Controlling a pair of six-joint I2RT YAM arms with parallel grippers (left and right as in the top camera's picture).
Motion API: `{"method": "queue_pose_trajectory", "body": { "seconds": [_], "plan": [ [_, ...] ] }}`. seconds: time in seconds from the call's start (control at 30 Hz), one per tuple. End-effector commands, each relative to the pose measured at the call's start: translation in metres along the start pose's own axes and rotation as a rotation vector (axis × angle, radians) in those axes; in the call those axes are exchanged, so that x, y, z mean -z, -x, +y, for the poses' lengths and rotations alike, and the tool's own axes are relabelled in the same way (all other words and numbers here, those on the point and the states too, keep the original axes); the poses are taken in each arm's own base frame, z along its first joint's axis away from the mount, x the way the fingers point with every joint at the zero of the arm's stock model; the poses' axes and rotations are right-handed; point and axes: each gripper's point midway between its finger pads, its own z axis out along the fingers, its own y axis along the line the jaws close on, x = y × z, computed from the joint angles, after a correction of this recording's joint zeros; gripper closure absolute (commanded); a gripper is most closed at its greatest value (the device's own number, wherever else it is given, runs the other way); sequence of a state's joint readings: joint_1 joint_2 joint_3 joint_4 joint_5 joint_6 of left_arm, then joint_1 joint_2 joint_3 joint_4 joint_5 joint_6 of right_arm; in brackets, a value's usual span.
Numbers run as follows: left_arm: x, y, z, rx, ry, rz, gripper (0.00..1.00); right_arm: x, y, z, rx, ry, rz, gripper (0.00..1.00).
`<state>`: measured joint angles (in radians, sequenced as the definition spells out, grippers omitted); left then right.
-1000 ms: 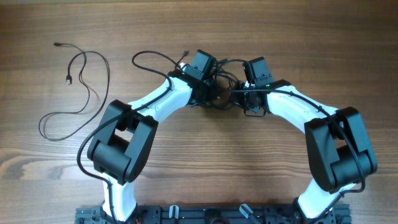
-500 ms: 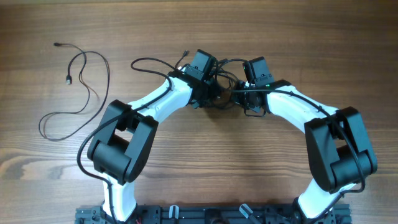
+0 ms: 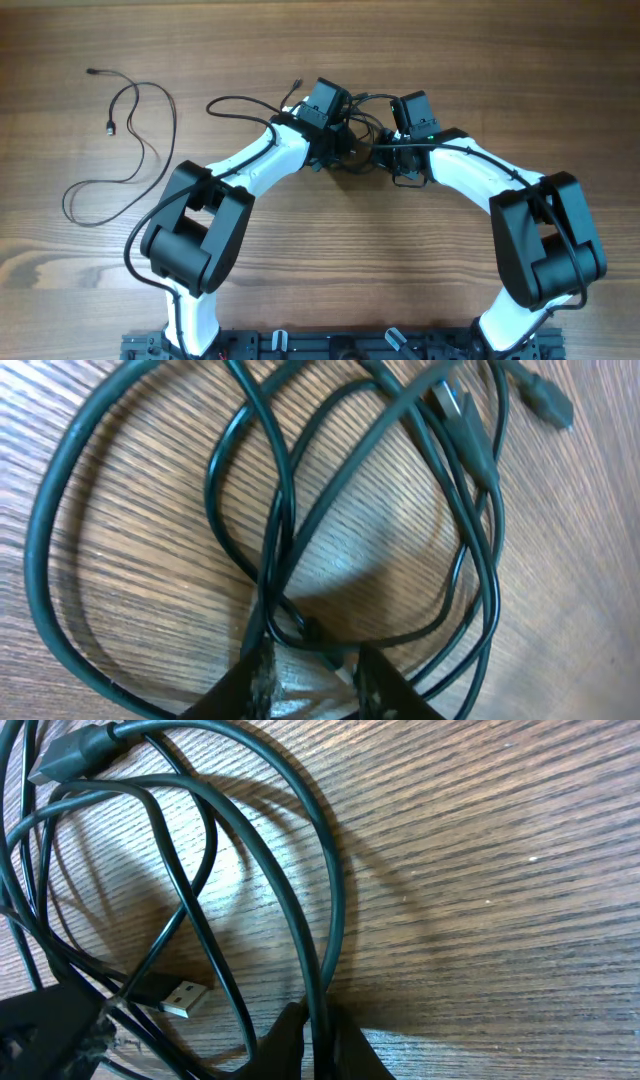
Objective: Untangle cables
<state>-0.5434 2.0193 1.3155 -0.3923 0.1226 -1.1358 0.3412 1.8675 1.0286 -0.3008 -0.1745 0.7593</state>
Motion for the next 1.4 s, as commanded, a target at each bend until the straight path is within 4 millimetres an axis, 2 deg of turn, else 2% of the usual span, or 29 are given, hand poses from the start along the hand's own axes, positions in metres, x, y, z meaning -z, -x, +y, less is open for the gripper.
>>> {"method": "queue_pose_trajectory", "body": {
  "seconds": [0.0,0.07,0.2,0.23,0.27,0.47,0.63,0.77,0.8,0.83,1.0,1.07,1.13,1.27,1.37],
  "plan": [
    [-0.011,0.000,0.009,0.030,0.032,-0.019,0.79,0.002,0.002,-0.003,-0.003,-0.010,-0.016,0.89],
    [-0.011,0.001,0.009,0.029,0.031,-0.019,0.81,0.002,0.002,-0.003,-0.003,-0.010,-0.016,0.90],
    [-0.011,0.003,0.009,0.031,0.031,-0.027,0.72,0.002,0.002,-0.003,-0.003,-0.010,-0.016,0.89],
    [-0.012,0.002,0.010,0.029,0.034,-0.030,0.66,0.002,0.002,-0.003,-0.003,-0.010,-0.016,0.90],
    [-0.013,0.001,0.009,0.025,0.036,-0.031,0.66,0.002,0.002,-0.003,-0.003,-0.010,-0.016,0.89],
    [-0.022,-0.002,0.016,0.017,0.060,-0.037,0.76,0.002,0.002,-0.003,-0.003,-0.010,-0.016,0.89],
    [-0.038,-0.002,0.030,0.017,0.108,-0.047,0.77,0.002,0.002,-0.003,-0.003,-0.012,-0.014,0.89],
    [-0.038,0.003,0.032,0.017,0.116,-0.072,0.81,0.002,0.002,-0.003,-0.001,-0.012,-0.014,0.90],
    [-0.038,0.005,0.032,0.019,0.116,-0.076,0.84,0.002,0.002,-0.003,-0.002,-0.012,-0.014,0.89],
    [-0.037,0.008,0.034,0.021,0.123,-0.089,0.96,0.002,0.002,-0.003,-0.002,-0.012,-0.014,0.89],
    [-0.034,0.020,0.048,0.044,0.157,-0.082,0.96,0.002,0.002,-0.003,-0.001,-0.012,-0.014,0.90],
    [-0.031,0.014,0.044,-0.020,0.128,-0.013,0.96,0.002,0.002,-0.003,-0.002,-0.012,-0.014,0.96],
    [-0.016,0.011,0.027,-0.118,0.039,0.066,0.96,0.002,0.002,-0.003,-0.001,-0.012,-0.015,0.96],
    [0.035,0.042,-0.001,-0.120,-0.079,-0.010,0.96,0.002,0.002,-0.004,-0.001,-0.015,-0.018,0.96],
    [0.088,0.071,-0.018,-0.097,-0.174,-0.099,0.96,0.002,0.002,-0.004,-0.001,-0.015,-0.018,0.96]
  ]
}}
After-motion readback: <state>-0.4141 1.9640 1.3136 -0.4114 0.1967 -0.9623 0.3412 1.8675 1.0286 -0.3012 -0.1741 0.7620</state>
